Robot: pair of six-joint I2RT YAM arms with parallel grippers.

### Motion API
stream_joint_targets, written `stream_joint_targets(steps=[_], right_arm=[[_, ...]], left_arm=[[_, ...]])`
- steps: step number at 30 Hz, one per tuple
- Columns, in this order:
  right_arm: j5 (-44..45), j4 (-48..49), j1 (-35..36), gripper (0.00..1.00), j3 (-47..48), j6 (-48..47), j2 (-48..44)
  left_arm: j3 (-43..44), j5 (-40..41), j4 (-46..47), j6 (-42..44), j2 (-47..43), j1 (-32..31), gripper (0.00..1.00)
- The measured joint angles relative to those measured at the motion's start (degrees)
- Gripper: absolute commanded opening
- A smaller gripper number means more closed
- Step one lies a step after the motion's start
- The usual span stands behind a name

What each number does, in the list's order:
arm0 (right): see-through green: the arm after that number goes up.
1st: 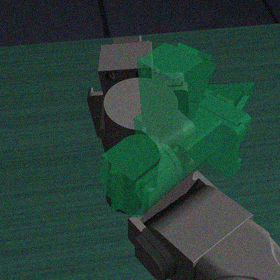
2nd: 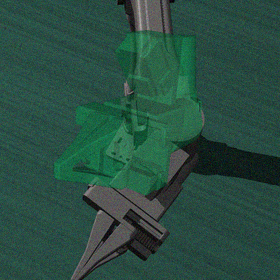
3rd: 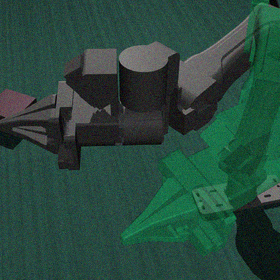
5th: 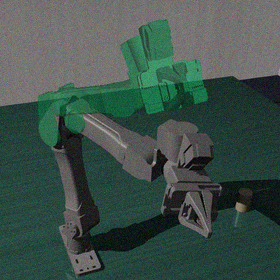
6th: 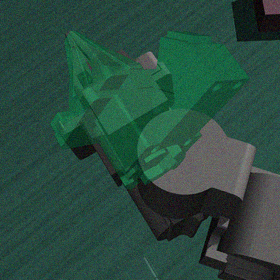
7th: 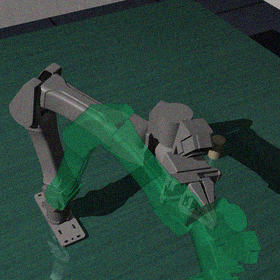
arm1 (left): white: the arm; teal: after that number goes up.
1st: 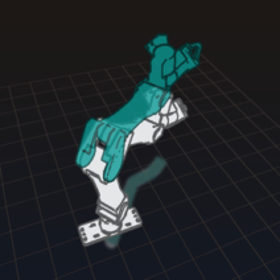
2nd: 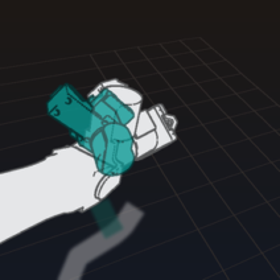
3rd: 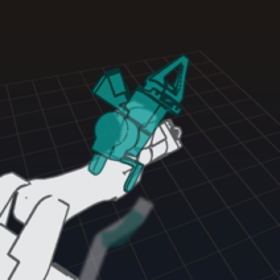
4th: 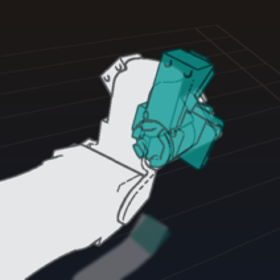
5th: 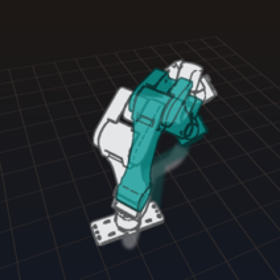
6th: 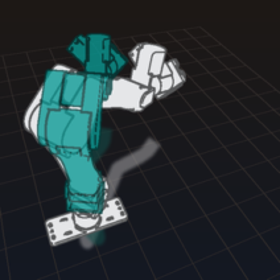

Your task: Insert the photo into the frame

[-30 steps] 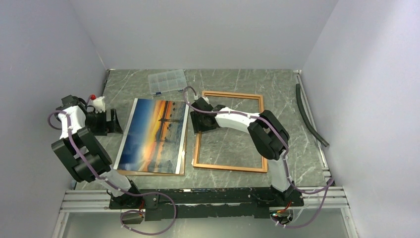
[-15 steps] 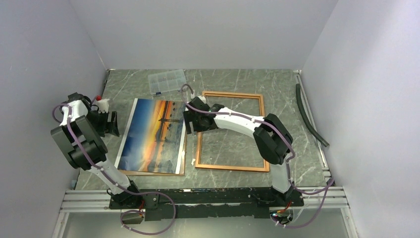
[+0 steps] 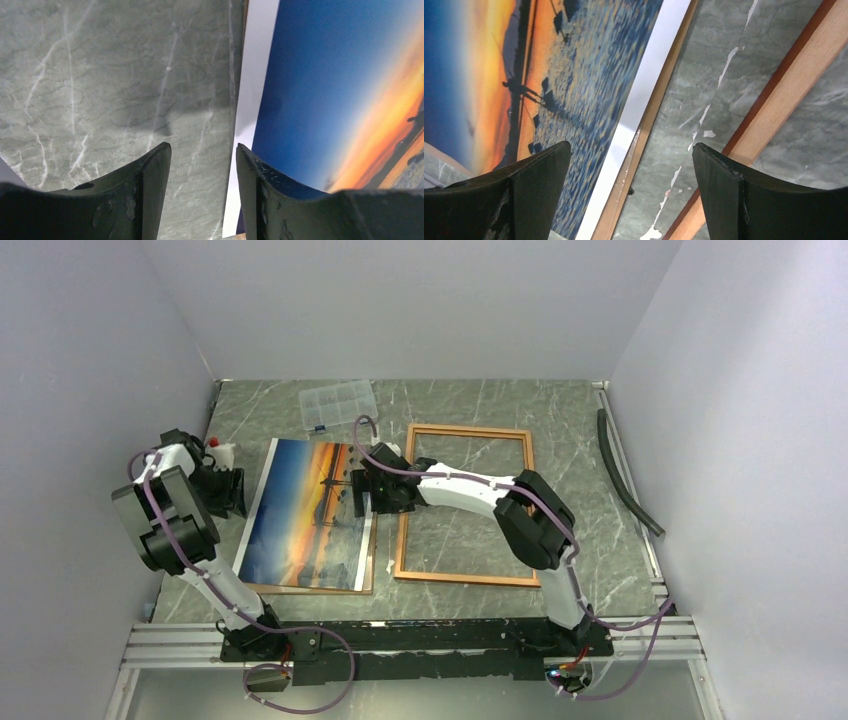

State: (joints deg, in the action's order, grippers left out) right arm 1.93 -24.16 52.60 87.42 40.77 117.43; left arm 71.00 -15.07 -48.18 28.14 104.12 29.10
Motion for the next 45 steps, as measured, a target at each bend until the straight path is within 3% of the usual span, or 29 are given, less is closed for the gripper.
stream_joint_targets(steps=[15, 25, 35, 45], right_arm=[[-2.6, 3.3, -3.0, 0.96, -0.3, 4.3, 3.1], [-7.7, 12.8, -3.6, 0.96, -3.8, 8.8, 2.9], [-12.8, 21.0, -3.6, 0.97, -7.3, 14.3, 2.9], [-16.0, 23.1, -4.3, 0.97, -8.4, 16.0, 2.6]], left_arm=[[-0.9, 2.4, 5.0, -2.8, -3.8, 0.5, 0.48], [-1.8, 2.5, 6.5, -3.9, -0.2, 0.3, 0.45], [-5.0, 4.6, 8.4, -4.0, -0.6, -3.8, 0.41], [-6.7, 7.3, 10.4, -3.9, -1.7, -5.4, 0.37]])
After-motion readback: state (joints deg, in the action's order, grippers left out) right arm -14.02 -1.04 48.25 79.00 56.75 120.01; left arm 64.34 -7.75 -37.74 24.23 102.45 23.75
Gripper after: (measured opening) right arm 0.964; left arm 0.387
